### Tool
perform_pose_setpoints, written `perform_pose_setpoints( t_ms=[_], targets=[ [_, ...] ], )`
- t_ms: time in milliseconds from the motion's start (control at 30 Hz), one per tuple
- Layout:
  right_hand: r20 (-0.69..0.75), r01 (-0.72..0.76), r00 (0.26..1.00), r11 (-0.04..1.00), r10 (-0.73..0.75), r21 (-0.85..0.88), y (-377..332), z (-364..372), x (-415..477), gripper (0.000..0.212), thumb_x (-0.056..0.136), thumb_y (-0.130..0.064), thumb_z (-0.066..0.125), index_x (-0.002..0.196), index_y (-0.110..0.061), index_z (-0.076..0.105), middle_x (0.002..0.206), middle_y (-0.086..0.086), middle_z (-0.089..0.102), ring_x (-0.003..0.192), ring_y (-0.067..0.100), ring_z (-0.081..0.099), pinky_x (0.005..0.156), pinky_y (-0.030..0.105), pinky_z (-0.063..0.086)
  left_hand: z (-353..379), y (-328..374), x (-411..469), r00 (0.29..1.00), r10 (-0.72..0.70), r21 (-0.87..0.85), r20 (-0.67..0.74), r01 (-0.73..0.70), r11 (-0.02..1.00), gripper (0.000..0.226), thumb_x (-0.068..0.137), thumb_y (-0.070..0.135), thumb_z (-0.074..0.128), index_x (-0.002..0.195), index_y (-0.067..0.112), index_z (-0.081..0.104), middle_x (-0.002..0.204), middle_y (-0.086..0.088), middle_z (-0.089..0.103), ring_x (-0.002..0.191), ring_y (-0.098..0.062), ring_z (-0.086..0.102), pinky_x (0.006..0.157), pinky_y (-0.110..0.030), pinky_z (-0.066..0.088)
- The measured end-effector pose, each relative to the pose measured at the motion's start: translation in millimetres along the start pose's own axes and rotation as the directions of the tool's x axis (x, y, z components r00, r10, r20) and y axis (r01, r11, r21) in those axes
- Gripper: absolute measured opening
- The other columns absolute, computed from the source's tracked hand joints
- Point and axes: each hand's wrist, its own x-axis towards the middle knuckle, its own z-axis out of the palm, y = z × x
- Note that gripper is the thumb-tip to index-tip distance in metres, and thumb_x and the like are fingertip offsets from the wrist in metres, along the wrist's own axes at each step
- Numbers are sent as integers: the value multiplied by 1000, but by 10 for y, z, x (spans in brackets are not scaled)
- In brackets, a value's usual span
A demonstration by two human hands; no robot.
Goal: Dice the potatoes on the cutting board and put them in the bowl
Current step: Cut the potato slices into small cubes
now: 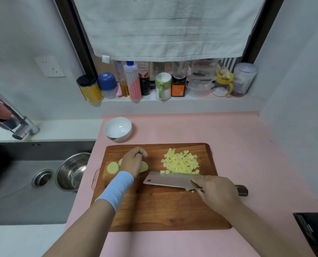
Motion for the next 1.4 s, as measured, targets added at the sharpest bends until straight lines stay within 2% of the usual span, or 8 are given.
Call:
perform_pose_setpoints(
  t_ms=[133, 267, 400, 533, 667, 900, 1167, 1400],
  targets=[
    [-16, 57, 998, 997, -58, -45, 58, 34, 34, 25, 92, -41, 64, 116, -36, 65, 86, -5, 70, 72, 19, 67, 58, 31, 52, 274, 201, 18, 872, -104, 282, 479, -41, 959, 31, 81, 13, 45, 69, 24, 71, 90, 8, 73, 90, -12, 62, 89, -27, 45],
    [16, 10, 1000, 997, -8, -73, 86, -9, 82, 25, 78, -39, 80, 101, -34, 72, 71, -6, 67, 57, 19, 63, 46, 31, 50, 589, 218, 73, 799, -202, 409, 566, -59, 911, 39, 89, 1, 47, 100, 26, 75, 120, 8, 68, 110, -12, 59, 96, -20, 39],
    [-1, 18, 1000, 999, -18, -35, 116, -62, 71, 24, 83, -38, 75, 106, -34, 72, 77, -6, 70, 64, 19, 67, 53, 31, 53, 635, 224, 196, 881, -131, 347, 455, -40, 937, 47, 89, -2, 43, 100, 33, 72, 126, 9, 65, 115, -18, 61, 97, -24, 42],
    [19, -9, 1000, 998, 8, 64, 143, -108, 55, 34, 97, -40, 57, 130, -40, 62, 94, -8, 71, 83, 17, 68, 67, 30, 51, 268, 121, 346, 995, -21, 229, 96, -2, 973, 42, 89, -9, 41, 100, 17, 72, 104, 4, 69, 103, -15, 61, 91, -16, 37],
    [111, -181, 982, 945, 156, 272, 77, -112, 99, 33, 101, -47, 51, 132, -47, 63, 95, -14, 74, 83, 10, 67, 67, 27, 51, -92, -266, 477, 988, -119, 332, -95, 144, 932, 34, 87, -6, 51, 99, 21, 68, 106, 2, 67, 105, -22, 61, 87, -23, 39],
    [247, -383, 924, 740, 293, 553, -201, -87, 260, 23, 100, -40, 52, 100, -41, 75, 68, -12, 67, 68, 12, 64, 53, 29, 43, 78, -626, 429, 919, -3, 784, 394, -334, 524, 64, 86, 40, 68, 145, 30, 44, 138, 0, 47, 129, -23, 45, 112, -32, 32],
    [310, -454, 891, 649, 331, 611, -434, -80, 255, 20, 100, -38, 54, 95, -38, 74, 63, -12, 66, 60, 10, 63, 48, 21, 40, 69, -823, 57, 829, 213, 517, 517, -501, 694, 53, 82, 32, 72, 133, 23, 57, 129, 0, 51, 124, -18, 44, 111, -34, 36],
    [393, -447, 884, 698, 251, 559, -553, 5, 181, 37, 98, -40, 55, 62, -29, 57, 50, -10, 53, 48, 7, 50, 52, 29, 37, -11, -1220, -597, 629, 594, 398, 501, -777, 487, 29, 81, 19, 63, 109, 20, 66, 128, 0, 58, 120, -21, 52, 103, -34, 43]
  ],
)
